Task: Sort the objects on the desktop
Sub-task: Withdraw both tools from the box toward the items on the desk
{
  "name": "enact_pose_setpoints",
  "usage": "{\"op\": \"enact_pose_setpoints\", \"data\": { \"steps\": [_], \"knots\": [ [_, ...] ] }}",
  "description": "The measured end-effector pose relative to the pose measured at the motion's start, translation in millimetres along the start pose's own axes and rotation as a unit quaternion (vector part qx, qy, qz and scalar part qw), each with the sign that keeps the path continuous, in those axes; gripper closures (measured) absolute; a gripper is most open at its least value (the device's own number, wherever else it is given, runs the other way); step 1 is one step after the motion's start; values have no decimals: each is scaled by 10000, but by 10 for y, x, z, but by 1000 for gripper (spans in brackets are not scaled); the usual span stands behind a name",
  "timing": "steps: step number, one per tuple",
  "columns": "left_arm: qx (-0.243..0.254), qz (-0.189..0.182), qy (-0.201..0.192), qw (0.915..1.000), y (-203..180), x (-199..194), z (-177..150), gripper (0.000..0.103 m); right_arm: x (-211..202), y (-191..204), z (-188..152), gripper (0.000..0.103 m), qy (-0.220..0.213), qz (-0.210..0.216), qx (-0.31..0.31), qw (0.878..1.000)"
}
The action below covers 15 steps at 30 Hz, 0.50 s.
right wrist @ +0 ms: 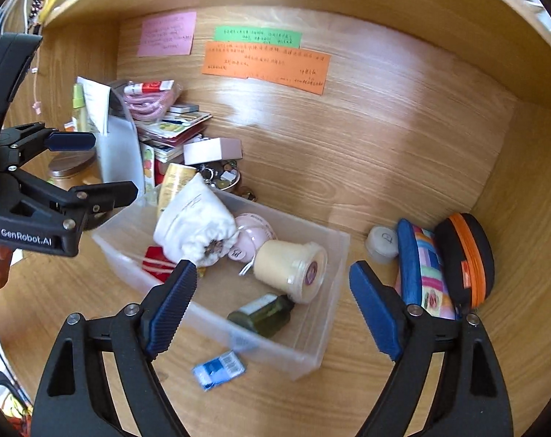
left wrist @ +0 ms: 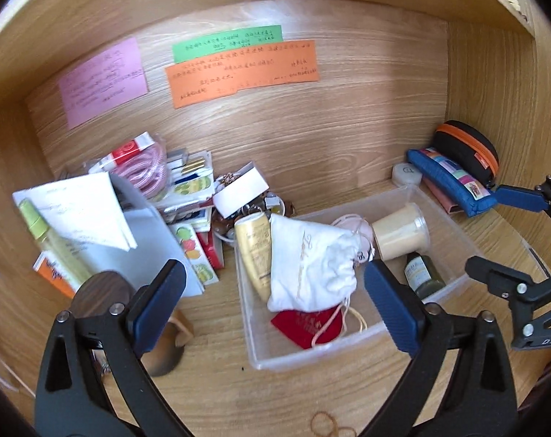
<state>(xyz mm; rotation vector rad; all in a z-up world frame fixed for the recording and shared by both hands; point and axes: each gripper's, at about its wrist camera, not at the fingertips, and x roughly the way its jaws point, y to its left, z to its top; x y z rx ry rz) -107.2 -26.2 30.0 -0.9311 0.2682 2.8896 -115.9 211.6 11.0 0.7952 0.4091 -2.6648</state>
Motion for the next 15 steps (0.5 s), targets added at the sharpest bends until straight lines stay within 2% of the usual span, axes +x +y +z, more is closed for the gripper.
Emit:
{"op": "enact_pose_setpoints", "data": {
  "steps": [6, 15],
  "knots": [
    [-59, 36, 73, 9999, 16, -153, -247, 3, -188, 71, -219, 19, 2, 26, 120, 9999],
    [-121, 28, 331, 9994, 35, -262, -690, 3, -249, 113, -577, 19, 173, 229, 533, 9982]
  ]
}}
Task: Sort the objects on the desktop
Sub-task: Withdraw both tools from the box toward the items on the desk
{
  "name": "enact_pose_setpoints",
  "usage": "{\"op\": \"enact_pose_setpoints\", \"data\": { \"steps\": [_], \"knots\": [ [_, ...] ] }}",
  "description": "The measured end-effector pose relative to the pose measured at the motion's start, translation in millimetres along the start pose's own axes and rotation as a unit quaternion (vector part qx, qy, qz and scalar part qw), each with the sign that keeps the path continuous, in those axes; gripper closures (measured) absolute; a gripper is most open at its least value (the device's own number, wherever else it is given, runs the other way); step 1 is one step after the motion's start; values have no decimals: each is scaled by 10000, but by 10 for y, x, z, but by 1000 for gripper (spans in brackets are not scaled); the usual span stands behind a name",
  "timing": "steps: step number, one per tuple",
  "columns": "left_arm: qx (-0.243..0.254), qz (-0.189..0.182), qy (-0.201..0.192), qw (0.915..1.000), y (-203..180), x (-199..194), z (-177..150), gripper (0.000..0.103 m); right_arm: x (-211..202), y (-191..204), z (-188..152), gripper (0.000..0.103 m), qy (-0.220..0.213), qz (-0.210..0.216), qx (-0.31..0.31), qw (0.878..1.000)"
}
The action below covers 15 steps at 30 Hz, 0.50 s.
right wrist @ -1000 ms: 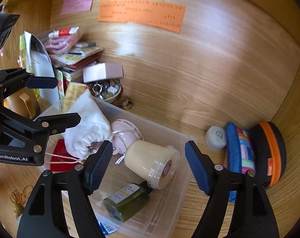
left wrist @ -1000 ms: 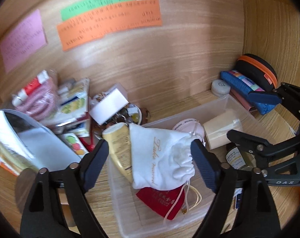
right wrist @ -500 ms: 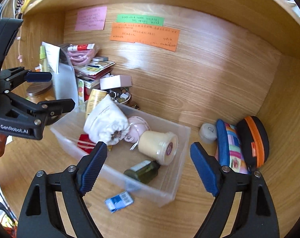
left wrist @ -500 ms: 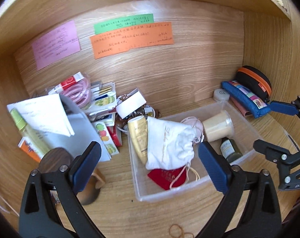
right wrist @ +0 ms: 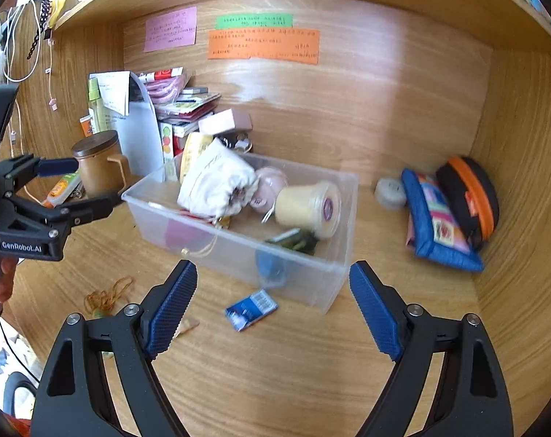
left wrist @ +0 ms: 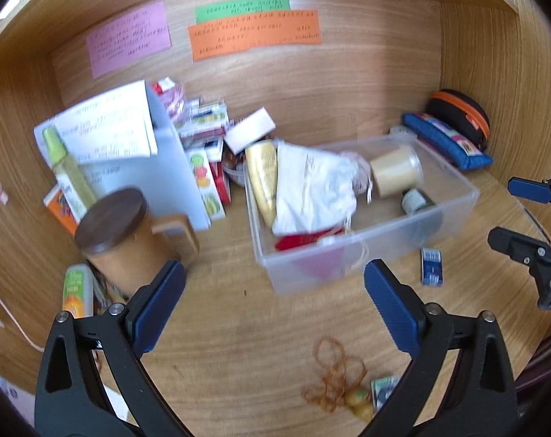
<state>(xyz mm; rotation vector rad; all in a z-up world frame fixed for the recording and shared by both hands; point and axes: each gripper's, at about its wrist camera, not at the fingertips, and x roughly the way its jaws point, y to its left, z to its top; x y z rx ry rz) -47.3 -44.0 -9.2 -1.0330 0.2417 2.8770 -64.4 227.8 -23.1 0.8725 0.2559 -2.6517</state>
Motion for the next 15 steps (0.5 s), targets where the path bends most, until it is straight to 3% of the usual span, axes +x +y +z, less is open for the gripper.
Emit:
{"op": "enact_pose_setpoints", "data": {
  "steps": [15],
  "knots": [
    [-95, -407, 533, 9977, -25, -25, -733, 3, 61, 168, -473, 19, 334, 210, 278, 9988]
  ]
}}
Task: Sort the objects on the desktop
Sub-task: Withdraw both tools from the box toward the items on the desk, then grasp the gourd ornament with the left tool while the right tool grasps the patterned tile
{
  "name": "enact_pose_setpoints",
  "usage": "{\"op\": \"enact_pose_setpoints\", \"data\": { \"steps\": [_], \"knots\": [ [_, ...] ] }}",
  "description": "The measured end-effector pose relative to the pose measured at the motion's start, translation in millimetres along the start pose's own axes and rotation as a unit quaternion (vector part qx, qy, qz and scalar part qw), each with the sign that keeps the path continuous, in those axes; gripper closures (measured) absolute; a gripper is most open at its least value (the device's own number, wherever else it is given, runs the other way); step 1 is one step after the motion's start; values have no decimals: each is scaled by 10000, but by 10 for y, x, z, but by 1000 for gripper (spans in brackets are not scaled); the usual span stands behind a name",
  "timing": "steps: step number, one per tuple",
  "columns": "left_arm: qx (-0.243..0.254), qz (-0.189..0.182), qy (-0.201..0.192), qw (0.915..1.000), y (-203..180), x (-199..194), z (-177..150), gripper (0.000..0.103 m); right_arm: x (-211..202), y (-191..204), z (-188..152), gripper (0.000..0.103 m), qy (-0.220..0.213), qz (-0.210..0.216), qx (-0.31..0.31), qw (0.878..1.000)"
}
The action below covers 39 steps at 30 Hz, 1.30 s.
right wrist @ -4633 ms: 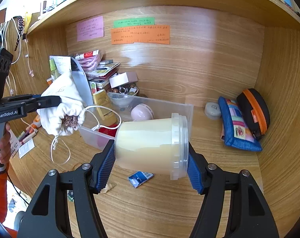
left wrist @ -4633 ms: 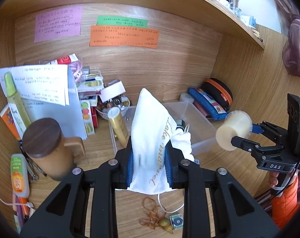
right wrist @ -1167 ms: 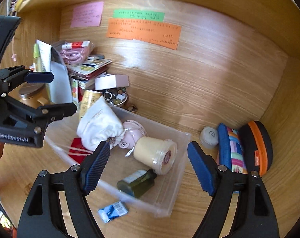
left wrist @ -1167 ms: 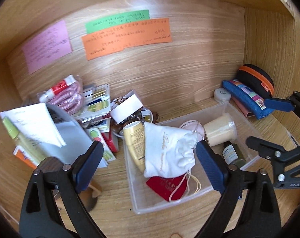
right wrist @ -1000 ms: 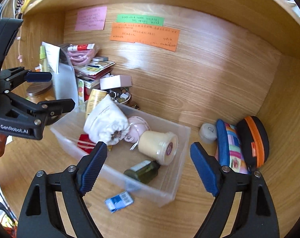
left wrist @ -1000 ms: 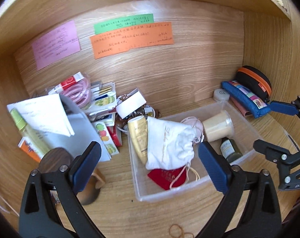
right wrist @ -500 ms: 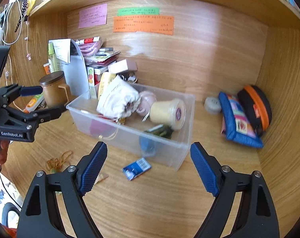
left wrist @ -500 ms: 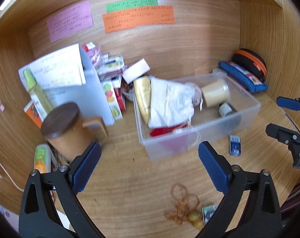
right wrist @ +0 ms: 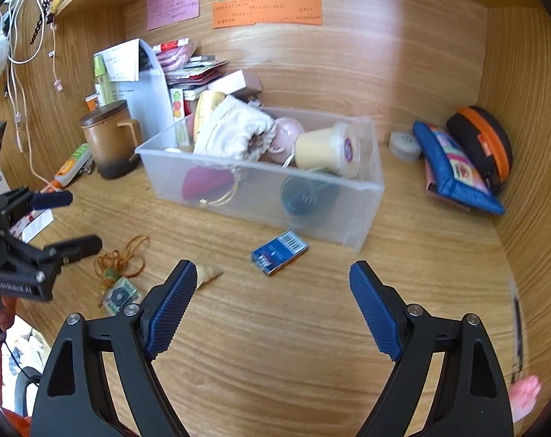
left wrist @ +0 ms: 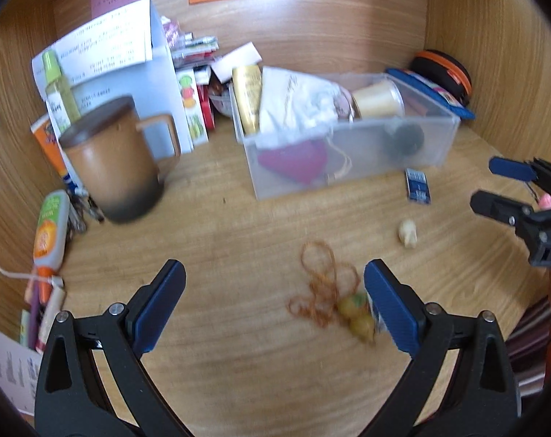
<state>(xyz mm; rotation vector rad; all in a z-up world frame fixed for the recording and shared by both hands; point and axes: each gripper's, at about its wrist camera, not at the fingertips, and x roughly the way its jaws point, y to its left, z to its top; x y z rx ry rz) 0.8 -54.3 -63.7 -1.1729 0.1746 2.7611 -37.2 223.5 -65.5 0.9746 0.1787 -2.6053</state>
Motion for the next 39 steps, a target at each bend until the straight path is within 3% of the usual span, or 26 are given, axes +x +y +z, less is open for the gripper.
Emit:
{"op": "enact_pose_setpoints", "data": {
  "steps": [11, 15, 23, 26, 28, 30, 35, 39],
  "knots": [
    [164, -261, 238, 9992, -143, 88, -190, 7, 9, 261, -144, 19, 115, 298, -129, 9994],
    [31, -463, 368, 9982, -71, 133, -158, 36, -11, 322, -172, 19, 126, 373, -165, 9991],
    [41, -541, 509, 9972, -53, 209, -224, 38, 13, 486, -195, 19, 175, 529, -326, 9979],
    [190, -458, 425, 9979, -81, 236, -197, 55, 46, 579, -206, 19, 213, 667, -386, 9968],
    [217, -495, 409, 9977, -68, 246, -167, 76, 74, 659, -225, 21, 262, 783, -447, 9956],
    [248, -436, 358, 9981, -46, 248, -165, 86, 105, 728, -249, 21, 324, 853, -475, 9947],
    [60, -425, 283, 9987, 80, 222, -195, 86, 236, 899, -297, 42, 543, 948, -561, 9924],
    [-73, -487, 239, 9985, 164, 172, -254, 86, 348, 1005, -307, 47, 710, 976, -572, 9910]
  ]
}}
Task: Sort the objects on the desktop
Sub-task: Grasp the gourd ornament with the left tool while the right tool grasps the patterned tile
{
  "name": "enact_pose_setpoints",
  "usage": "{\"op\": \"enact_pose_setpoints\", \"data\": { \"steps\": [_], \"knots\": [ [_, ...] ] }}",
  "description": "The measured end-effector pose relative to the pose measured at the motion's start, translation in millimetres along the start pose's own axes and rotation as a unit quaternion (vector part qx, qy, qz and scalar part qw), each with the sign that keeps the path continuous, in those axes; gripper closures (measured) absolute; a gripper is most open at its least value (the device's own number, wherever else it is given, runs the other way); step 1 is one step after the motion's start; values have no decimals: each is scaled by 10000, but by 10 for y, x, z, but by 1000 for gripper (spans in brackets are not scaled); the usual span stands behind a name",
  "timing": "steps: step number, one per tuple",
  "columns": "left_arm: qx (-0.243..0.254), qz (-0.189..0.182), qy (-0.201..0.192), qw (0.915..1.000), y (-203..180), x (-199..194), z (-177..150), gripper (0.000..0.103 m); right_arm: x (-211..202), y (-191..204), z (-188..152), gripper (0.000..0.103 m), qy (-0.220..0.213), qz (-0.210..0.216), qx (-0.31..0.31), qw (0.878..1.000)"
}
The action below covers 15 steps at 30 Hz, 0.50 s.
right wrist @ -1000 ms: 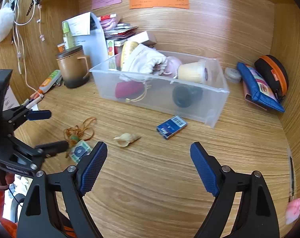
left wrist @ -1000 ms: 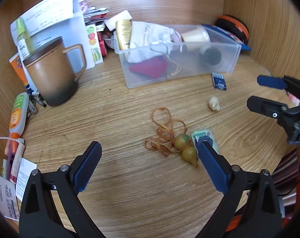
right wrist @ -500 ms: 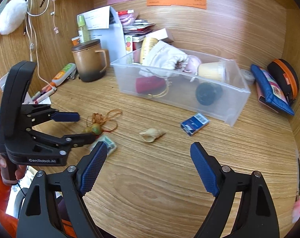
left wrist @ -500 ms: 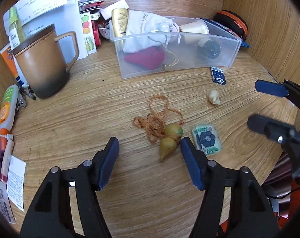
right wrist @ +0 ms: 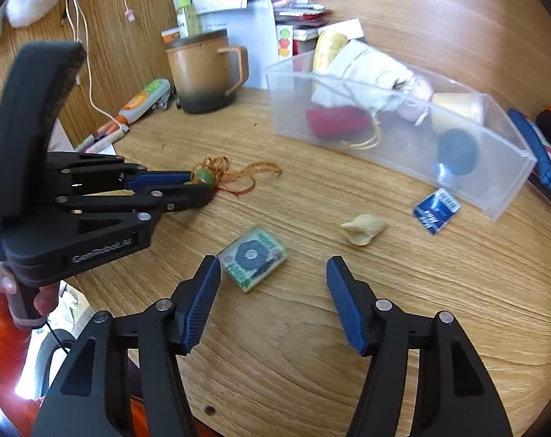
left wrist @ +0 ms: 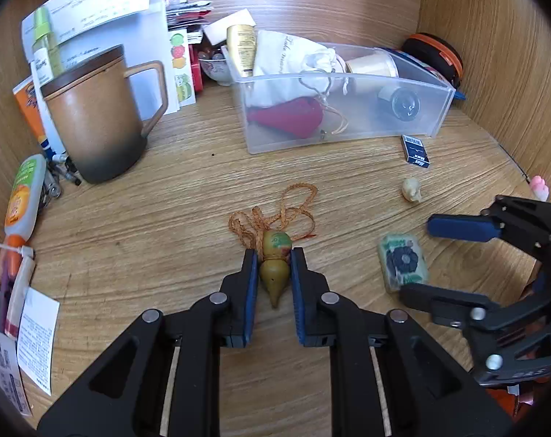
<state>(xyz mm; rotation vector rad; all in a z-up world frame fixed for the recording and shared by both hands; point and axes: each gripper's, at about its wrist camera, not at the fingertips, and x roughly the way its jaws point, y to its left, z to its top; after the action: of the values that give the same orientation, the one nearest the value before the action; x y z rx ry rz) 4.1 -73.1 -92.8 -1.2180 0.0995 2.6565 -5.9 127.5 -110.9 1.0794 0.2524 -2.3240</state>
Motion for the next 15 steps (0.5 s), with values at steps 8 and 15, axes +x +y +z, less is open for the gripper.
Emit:
{"op": "enact_pose_setpoints", "data": {
  "steps": [8, 15],
  "knots": [
    [-58, -86, -89, 9999, 45, -72, -34, 86, 102, 187, 87, 66, -20, -257, -184, 9995],
    [-74, -172, -239, 9995, 59, -156, 21, 86, 81, 148, 99, 66, -27, -263, -51, 9996]
  ]
}}
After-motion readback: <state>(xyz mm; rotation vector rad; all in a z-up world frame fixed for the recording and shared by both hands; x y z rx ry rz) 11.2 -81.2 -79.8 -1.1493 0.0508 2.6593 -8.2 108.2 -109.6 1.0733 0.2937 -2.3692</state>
